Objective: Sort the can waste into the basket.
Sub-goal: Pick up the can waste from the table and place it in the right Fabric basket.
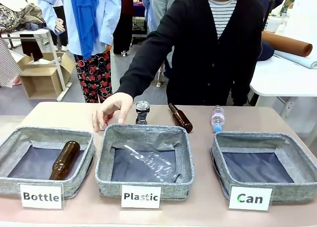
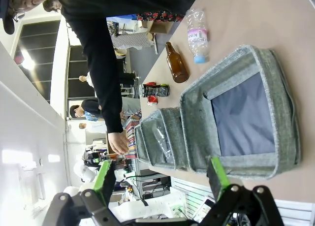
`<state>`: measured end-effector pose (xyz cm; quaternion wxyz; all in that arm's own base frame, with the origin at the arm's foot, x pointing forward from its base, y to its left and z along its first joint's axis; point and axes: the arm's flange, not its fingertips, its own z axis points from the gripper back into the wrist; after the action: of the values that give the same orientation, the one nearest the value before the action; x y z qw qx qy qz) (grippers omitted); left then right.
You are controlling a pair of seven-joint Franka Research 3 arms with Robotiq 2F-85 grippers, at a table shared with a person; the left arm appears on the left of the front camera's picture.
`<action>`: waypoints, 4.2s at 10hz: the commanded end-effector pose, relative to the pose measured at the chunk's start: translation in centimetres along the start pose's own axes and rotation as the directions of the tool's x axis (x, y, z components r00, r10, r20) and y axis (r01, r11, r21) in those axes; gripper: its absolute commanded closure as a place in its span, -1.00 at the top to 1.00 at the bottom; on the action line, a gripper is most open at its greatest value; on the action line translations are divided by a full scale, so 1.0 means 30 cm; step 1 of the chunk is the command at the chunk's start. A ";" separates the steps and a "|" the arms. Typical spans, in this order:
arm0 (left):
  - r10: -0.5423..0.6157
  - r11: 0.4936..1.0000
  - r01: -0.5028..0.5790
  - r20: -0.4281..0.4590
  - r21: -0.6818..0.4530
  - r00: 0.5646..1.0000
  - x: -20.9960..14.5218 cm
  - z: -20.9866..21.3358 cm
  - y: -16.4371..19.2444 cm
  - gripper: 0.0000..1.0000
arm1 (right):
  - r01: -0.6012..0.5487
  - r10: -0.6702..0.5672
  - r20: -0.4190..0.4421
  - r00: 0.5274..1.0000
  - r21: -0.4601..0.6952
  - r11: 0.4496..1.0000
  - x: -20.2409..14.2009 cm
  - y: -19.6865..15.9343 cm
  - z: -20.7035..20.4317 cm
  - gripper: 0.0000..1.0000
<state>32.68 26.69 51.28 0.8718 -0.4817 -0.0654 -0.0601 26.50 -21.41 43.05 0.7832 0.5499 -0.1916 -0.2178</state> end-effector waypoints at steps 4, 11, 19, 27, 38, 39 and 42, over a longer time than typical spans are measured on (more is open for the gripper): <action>-0.105 0.984 0.111 -0.053 0.137 0.993 0.248 -0.310 -0.202 1.00 | -0.026 0.026 0.010 1.000 0.026 0.999 0.005 0.001 0.000 1.00; -0.022 0.836 0.207 -0.346 0.508 0.938 0.949 -1.154 -0.360 1.00 | -0.026 0.026 0.010 1.000 0.026 0.999 0.005 0.001 0.000 1.00; -0.002 0.669 0.118 -0.157 0.734 0.988 0.999 -1.583 -0.141 1.00 | -0.026 0.026 0.010 1.000 0.026 0.999 0.005 0.001 0.000 1.00; -0.011 0.538 0.104 -0.116 0.836 0.993 0.996 -1.666 -0.047 -1.00 | -0.026 0.026 0.010 1.000 0.026 0.999 0.005 0.001 0.000 1.00; -0.253 0.684 0.536 -0.529 0.495 0.810 0.625 -0.824 -0.536 -1.00 | -0.026 0.026 0.010 1.000 0.026 0.999 0.005 0.001 0.000 1.00; -0.387 0.658 0.701 -0.674 0.276 0.629 0.502 -0.764 -0.547 -1.00 | -0.026 0.026 0.010 1.000 0.026 0.999 0.005 0.001 0.000 1.00; -0.714 0.312 0.925 -0.696 -0.215 0.079 0.310 -0.864 -0.499 -1.00 | -0.026 0.026 0.010 1.000 0.026 0.999 0.005 0.001 0.000 1.00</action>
<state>40.30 -2.79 53.85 0.8166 -0.1670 0.0086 -0.5525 26.47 -21.43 43.06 0.7831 0.5501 -0.1918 -0.2176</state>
